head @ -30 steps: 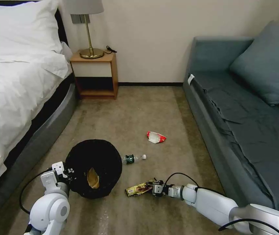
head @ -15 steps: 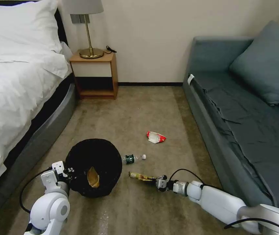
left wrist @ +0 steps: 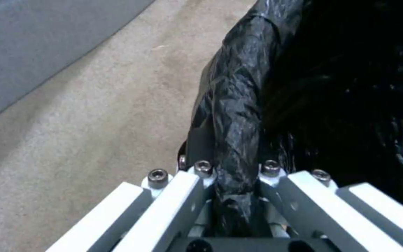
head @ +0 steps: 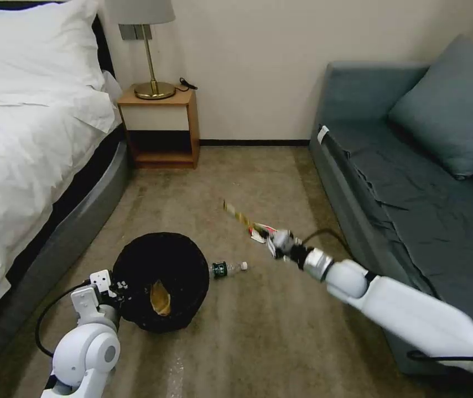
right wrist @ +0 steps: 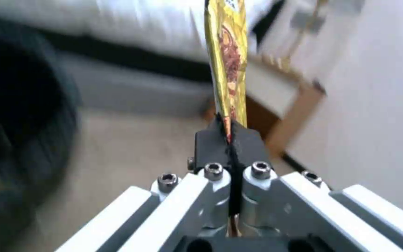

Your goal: Pick up the trash bin, then pick up the garbage on the floor and place it into the trash bin.

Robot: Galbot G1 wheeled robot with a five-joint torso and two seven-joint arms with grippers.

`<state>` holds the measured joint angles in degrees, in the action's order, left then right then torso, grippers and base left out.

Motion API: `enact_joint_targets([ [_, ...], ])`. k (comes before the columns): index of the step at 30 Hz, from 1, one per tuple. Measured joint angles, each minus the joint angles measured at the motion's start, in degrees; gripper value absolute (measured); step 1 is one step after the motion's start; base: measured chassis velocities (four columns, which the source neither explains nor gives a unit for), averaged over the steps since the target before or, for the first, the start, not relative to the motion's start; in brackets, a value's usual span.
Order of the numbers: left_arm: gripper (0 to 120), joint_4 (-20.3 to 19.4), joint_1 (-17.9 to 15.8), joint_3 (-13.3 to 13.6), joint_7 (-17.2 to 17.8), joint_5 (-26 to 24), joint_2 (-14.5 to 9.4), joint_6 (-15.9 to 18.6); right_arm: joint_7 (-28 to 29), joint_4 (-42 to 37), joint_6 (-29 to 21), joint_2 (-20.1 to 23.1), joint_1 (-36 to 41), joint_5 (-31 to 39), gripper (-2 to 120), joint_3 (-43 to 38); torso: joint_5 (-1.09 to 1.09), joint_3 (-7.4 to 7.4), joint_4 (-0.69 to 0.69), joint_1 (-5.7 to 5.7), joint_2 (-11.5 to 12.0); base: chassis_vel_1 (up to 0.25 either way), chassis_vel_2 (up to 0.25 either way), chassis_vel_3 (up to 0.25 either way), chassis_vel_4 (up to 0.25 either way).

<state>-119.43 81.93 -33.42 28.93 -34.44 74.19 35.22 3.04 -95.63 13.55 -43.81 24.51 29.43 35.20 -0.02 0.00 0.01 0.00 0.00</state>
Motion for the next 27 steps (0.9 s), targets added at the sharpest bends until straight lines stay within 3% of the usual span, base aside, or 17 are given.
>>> enact_joint_targets([
  [5, 3, -0.33, -0.09, 0.36, 0.53, -0.04, 0.47, 0.19, 7.98, -9.30, -3.98, -3.84, -2.92, 7.49, 0, 8.41, 0.00, 0.00, -0.03, 0.00, 0.00, 0.000, 0.000, 0.000, 0.000],
  [8, 3, -0.72, -0.01, 0.44, 0.55, -0.18, 0.66, 0.30, 11.88, -10.89, -5.39, -6.28, -5.02, 11.38, 0, 13.96, 0.01, 0.00, -0.02, 0.00, 0.00, 0.000, 0.000, 0.000, 0.000],
  [13, 3, -1.22, 0.00, 0.49, 0.72, -0.32, 0.84, 0.42, 14.94, -10.40, -6.19, -9.43, -7.66, 13.72, 0, 19.86, 0.01, 0.00, -0.02, 0.00, 0.00, 0.000, 0.000, 0.000, 0.000],
  [18, 3, -3.09, 0.21, 0.36, 1.17, -1.17, 1.15, 0.77, 19.36, -4.38, -7.46, -14.96, -10.15, 15.02, 0, 27.21, 0.00, 0.00, -0.01, 0.00, 0.00, 0.000, 0.000, 0.000, 0.000],
  [22, 3, -3.76, 0.52, 0.06, 1.24, -1.34, 1.17, 0.79, 21.28, -2.86, -8.26, -16.79, -10.15, 15.40, 0, 28.72, 0.01, 0.00, -0.02, 0.00, 0.00, 0.000, 0.000, 0.000, 0.000],
  [24, 3, -3.96, 0.65, -0.04, 1.25, -1.38, 1.16, 0.79, 21.49, -2.67, -8.50, -17.04, -10.14, 15.53, 2, 28.86, 0.01, -0.01, -0.02, 0.00, 0.00, 0.000, 0.000, 0.000, 0.000],
  [27, 3, -4.32, 0.96, -0.24, 1.26, -1.44, 1.09, 0.79, 22.40, -2.52, -8.79, -17.30, -10.10, 15.48, 15, 28.95, 0.01, 0.00, -0.02, 0.00, 0.00, 0.000, 0.000, 0.000, 0.000],
])
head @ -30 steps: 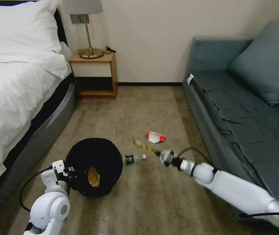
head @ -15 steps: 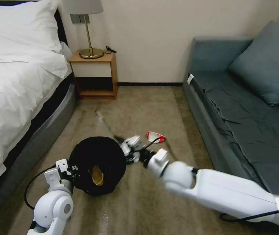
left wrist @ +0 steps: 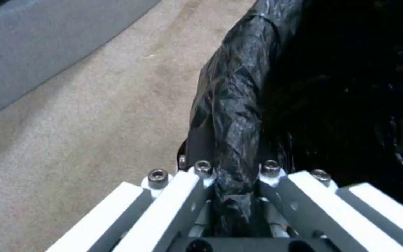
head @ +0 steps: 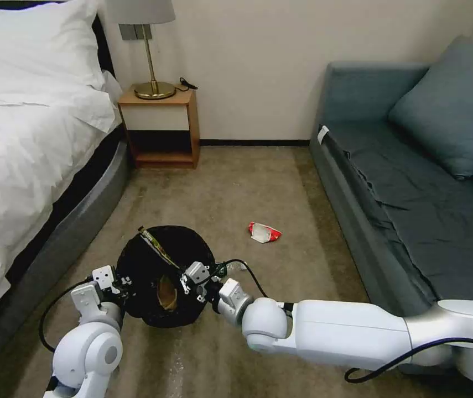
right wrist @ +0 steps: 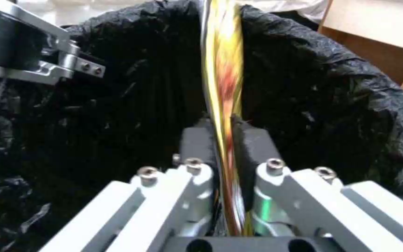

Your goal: Pick up the trash bin, then pick up the garbage on the floor and place it into the trash bin.

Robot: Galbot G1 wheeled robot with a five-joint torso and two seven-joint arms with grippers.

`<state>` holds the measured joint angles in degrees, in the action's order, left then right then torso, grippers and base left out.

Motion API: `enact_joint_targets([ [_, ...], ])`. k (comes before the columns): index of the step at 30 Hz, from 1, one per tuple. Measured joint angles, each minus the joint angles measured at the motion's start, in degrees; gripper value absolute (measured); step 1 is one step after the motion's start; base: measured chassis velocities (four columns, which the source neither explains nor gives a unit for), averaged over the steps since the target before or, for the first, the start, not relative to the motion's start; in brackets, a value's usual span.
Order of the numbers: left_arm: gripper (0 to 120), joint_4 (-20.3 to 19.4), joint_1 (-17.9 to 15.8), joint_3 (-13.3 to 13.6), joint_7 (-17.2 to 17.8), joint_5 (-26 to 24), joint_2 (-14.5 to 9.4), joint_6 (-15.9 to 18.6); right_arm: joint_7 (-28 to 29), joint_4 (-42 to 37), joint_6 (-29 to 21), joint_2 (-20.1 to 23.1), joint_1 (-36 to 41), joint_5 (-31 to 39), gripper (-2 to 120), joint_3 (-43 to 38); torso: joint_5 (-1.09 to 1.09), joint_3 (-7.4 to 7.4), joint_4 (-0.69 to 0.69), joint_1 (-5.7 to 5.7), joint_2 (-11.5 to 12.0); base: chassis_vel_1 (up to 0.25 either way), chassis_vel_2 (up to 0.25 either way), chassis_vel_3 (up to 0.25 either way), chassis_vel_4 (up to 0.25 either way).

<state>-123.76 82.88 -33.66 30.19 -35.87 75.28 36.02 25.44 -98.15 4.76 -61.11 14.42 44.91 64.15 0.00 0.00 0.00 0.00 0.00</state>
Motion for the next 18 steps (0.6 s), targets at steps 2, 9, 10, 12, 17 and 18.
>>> enact_joint_targets([
  [2, 3, -0.06, 0.04, -0.02, 0.00, -0.01, -0.01, 0.00, 0.13, -0.16, -0.02, 0.03, 0.03, 0.00, 19, -0.02, 0.00, 0.00, 0.00, 0.00, 0.00, 0.000, 0.000, 0.000, 0.000],
  [9, 3, -0.28, 0.16, -0.29, 0.00, -0.06, -0.06, -0.01, 1.19, -3.90, -0.02, 2.89, 0.19, -0.83, 47, -2.53, 0.01, 0.00, 0.00, 0.00, 0.00, 0.000, 0.000, 0.000, 0.000],
  [10, 3, -0.27, 0.23, -0.40, 0.00, -0.07, -0.05, -0.08, 1.20, -5.45, -0.01, 4.16, 0.63, -1.34, 52, -5.23, 0.01, 0.00, 0.00, 0.00, 0.00, 0.000, 0.000, 0.000, 0.000],
  [12, 3, -0.27, 0.26, -0.49, -0.01, -0.10, -0.03, -0.14, 1.20, -6.71, -0.02, 5.44, 1.47, -2.02, 57, -8.49, 0.01, 0.00, -0.02, 0.00, 0.00, 0.000, 0.000, 0.000, 0.000],
  [17, 3, 0.35, 0.27, -0.80, -0.45, -0.07, 0.03, -1.09, 1.12, -11.24, -0.58, 10.85, 8.87, -5.41, 72, -25.53, 0.02, 0.00, -0.01, 0.00, 0.00, 0.000, 0.000, 0.000, 0.000],
  [18, 3, 0.41, 0.27, -0.84, -0.53, -0.06, 0.11, -1.19, 1.25, -12.56, -0.91, 12.38, 11.38, -6.09, 79, -30.19, 0.03, 0.00, 0.02, 0.00, 0.00, 0.000, 0.000, 0.000, 0.000],
])
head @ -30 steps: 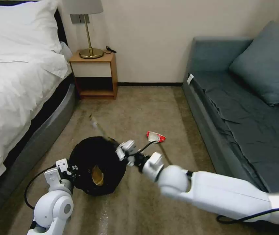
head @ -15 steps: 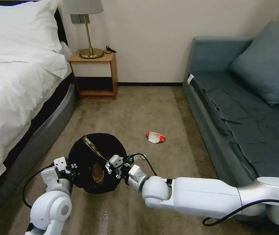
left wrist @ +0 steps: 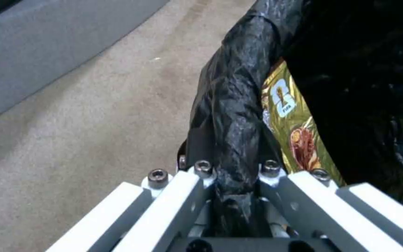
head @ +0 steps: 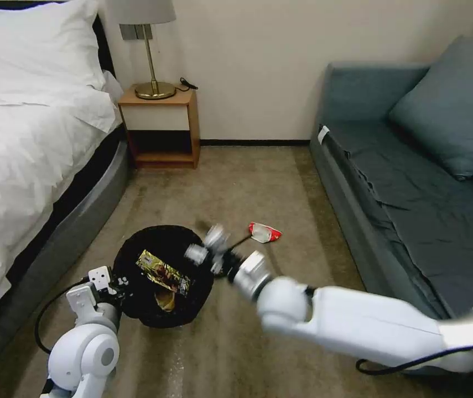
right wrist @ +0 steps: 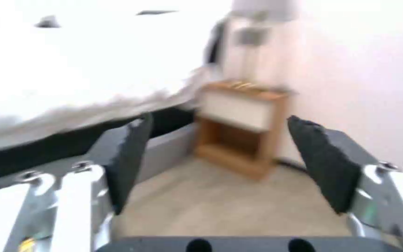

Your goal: Pick up the trash bin, then pick up the garbage on the floor and place it into the trash bin.

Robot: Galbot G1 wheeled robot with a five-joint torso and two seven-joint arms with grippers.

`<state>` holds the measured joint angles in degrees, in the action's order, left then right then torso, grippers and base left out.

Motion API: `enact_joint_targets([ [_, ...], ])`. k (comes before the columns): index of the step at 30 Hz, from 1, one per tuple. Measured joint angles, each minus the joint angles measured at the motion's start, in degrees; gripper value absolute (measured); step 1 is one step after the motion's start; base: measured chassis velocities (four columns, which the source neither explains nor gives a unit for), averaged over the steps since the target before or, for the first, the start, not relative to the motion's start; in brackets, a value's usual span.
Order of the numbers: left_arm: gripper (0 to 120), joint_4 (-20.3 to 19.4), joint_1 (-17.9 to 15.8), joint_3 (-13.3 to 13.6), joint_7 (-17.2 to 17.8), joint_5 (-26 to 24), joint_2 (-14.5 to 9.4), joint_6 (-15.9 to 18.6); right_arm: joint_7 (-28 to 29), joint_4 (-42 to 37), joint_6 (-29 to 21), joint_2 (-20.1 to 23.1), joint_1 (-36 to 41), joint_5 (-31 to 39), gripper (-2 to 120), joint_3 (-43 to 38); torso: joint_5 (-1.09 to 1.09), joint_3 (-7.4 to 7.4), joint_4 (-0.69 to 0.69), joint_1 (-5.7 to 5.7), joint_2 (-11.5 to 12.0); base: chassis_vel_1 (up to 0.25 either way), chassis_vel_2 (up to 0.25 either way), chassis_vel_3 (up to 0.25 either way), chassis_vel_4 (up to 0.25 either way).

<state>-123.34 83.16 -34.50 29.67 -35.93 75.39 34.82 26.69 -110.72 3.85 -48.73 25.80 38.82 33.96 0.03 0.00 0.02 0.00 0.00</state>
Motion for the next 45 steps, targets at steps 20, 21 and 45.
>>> enact_joint_targets([
  [20, 3, 0.29, 0.24, -0.49, -0.96, 1.21, 0.70, -1.10, 4.99, -19.61, -4.97, -6.98, 52.94, -26.50, 100, -54.89, -0.03, 0.01, 0.00, 0.01, 0.00, 0.000, 0.000, 0.000, 0.000],
  [21, 3, 0.25, 0.23, -0.49, -0.99, 1.15, 0.55, -1.10, 5.00, -19.99, -4.76, -9.40, 55.97, -28.67, 100, -55.82, -0.05, 0.01, 0.02, 0.00, 0.00, 0.000, 0.000, 0.000, 0.000],
  [45, 3, -0.01, -0.37, -0.89, -1.32, 0.17, -0.05, -1.30, -0.83, -16.96, 4.66, -28.54, 69.44, -42.97, 100, -54.11, -0.03, 0.01, -0.02, 0.01, 0.00, -0.003, 0.002, 0.001, -0.002],
])
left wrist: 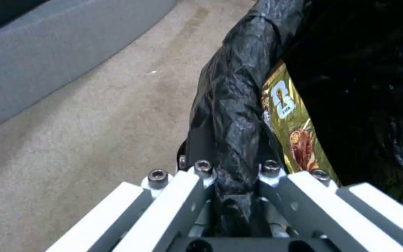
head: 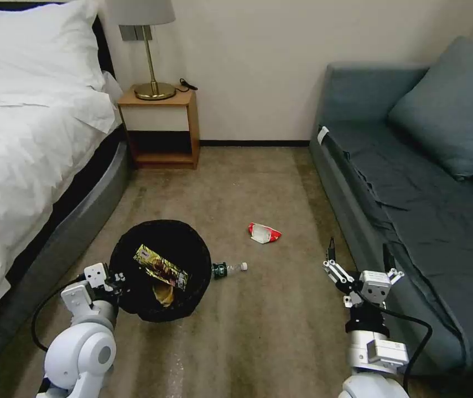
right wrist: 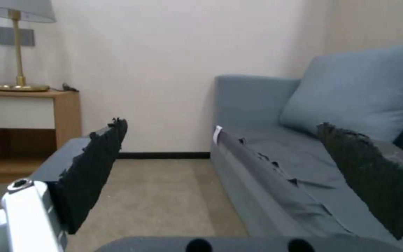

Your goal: Pick up the trash bin, then pick up the garbage on the floor and place it into the trash bin.

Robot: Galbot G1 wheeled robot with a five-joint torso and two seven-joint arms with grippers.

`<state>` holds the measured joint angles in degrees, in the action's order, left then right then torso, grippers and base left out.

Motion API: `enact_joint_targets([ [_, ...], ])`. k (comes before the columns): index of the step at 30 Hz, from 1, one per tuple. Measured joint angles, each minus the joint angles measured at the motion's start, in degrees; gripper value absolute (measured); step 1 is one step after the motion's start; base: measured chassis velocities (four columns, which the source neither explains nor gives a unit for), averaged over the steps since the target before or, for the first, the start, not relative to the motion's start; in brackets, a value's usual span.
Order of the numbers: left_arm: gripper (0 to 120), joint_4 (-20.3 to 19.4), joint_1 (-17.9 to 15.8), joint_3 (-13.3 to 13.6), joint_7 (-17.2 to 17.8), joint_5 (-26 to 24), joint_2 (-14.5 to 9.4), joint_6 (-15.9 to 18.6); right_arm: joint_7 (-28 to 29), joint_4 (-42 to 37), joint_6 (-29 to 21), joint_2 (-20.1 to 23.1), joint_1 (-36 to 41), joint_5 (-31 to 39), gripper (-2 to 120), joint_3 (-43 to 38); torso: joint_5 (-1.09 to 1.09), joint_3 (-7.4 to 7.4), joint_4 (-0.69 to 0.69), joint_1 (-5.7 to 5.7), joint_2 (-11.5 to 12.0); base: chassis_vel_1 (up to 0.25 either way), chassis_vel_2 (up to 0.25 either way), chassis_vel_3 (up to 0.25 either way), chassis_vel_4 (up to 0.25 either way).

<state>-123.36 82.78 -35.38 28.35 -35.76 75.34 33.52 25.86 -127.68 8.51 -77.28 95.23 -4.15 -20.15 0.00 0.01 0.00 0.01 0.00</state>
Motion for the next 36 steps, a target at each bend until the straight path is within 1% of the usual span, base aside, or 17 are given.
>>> enact_joint_targets([
  [5, 3, 0.09, -0.21, -0.21, 0.00, -0.01, -0.01, 0.00, -0.16, 0.70, 0.26, 0.21, -0.38, 0.19, 100, 0.50, 0.00, 0.00, 0.00, 0.00, -0.01, -0.123, 0.119, 0.123, -0.104],
  [17, 3, 0.53, -0.28, -0.39, 0.05, 0.03, 0.40, -0.09, -0.15, 1.83, 0.31, 1.26, -1.82, 1.39, 100, 0.94, 0.01, -0.02, 0.01, -0.01, 0.00, -0.207, 0.226, 0.213, -0.221],
  [23, 3, 0.94, -0.66, -0.39, 0.11, 0.07, 0.50, -0.21, -0.09, 2.99, 0.60, 1.77, -3.18, 2.07, 100, 1.72, -0.02, -0.01, 0.01, -0.01, 0.00, -0.199, 0.190, 0.208, -0.197],
  [26, 3, 1.01, -0.74, -0.46, 0.13, 0.07, 0.53, -0.24, -0.47, 3.55, 0.90, 2.21, -3.93, 2.49, 100, 1.93, 0.02, -0.01, 0.01, -0.01, 0.00, -0.184, 0.188, 0.176, -0.161],
  [28, 3, 1.09, -0.75, -0.48, 0.15, 0.07, 0.59, -0.26, -1.47, 4.20, 1.60, 2.88, -5.08, 3.14, 100, 2.15, -0.01, -0.02, 0.01, -0.02, 0.00, -0.127, 0.150, 0.132, -0.131],
  [32, 3, 1.29, -0.81, -0.51, 0.15, 0.07, 0.72, -0.30, -2.95, 5.47, 2.26, 4.55, -7.27, 4.81, 100, 3.38, 0.01, -0.02, 0.00, -0.01, 0.01, -0.031, 0.035, 0.032, -0.029],
  [34, 3, 1.58, -0.83, -0.63, 0.16, 0.06, 0.73, -0.30, -3.78, 6.68, 1.62, 6.88, -9.24, 6.67, 100, 5.15, 0.02, -0.01, 0.00, -0.01, 0.00, 0.000, 0.000, 0.000, 0.000],
  [36, 3, 1.70, -0.84, -0.72, 0.19, 0.07, 0.72, -0.30, -5.96, 8.69, 0.73, 10.63, -11.68, 8.96, 100, 6.80, 0.01, 0.00, 0.01, 0.00, 0.00, 0.000, 0.000, 0.000, 0.000],
])
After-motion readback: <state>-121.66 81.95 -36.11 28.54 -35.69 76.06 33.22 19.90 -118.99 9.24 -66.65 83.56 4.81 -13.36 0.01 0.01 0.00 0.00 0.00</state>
